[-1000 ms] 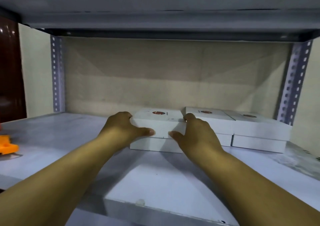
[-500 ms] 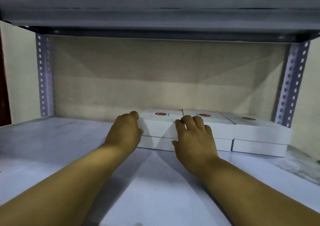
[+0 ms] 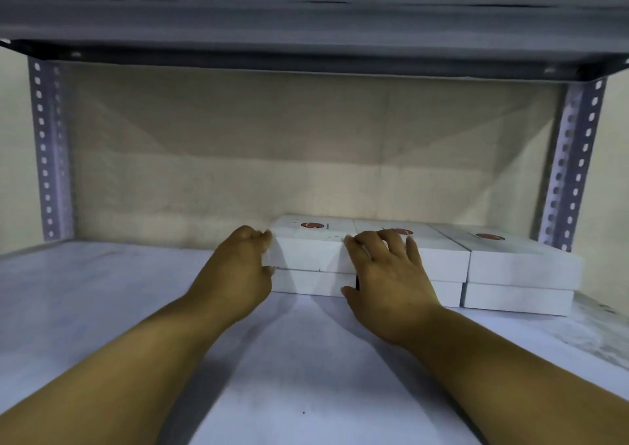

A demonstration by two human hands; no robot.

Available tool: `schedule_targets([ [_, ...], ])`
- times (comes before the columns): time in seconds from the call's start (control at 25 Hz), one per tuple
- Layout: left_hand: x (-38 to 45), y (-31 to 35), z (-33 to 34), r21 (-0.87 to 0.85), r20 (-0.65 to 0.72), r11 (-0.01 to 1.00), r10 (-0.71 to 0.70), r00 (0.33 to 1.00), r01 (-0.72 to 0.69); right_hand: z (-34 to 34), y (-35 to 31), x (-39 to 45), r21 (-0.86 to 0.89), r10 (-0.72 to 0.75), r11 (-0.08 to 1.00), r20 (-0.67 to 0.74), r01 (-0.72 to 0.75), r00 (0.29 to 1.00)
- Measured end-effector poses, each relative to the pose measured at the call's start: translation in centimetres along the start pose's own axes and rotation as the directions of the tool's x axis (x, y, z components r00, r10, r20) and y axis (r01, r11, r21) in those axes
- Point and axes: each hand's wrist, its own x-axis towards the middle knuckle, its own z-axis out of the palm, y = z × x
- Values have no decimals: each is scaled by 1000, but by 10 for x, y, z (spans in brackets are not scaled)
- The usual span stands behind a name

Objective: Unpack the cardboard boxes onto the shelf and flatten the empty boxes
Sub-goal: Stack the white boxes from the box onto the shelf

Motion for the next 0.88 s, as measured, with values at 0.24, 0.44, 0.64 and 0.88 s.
schedule_targets([
  [0.24,-2,-5,3,-55,14,998,9,1000,-8,-1,-1,0,33,12,999,4,-12,1000],
  [0.44,-8,-3,4,-119,77,992,-26,997,35,-5,0,-2,144,13,990,2,-13,1000],
  [0.64,-19,8,-5,-199,-17,972,-131,991,126,-18,3,-5,333,95,942,-124,-48,988],
  [0.88,-52,23,-30,-419,-118,883,-284,952,211,-43,-10,-20,629,187,774,-108,-79,976],
])
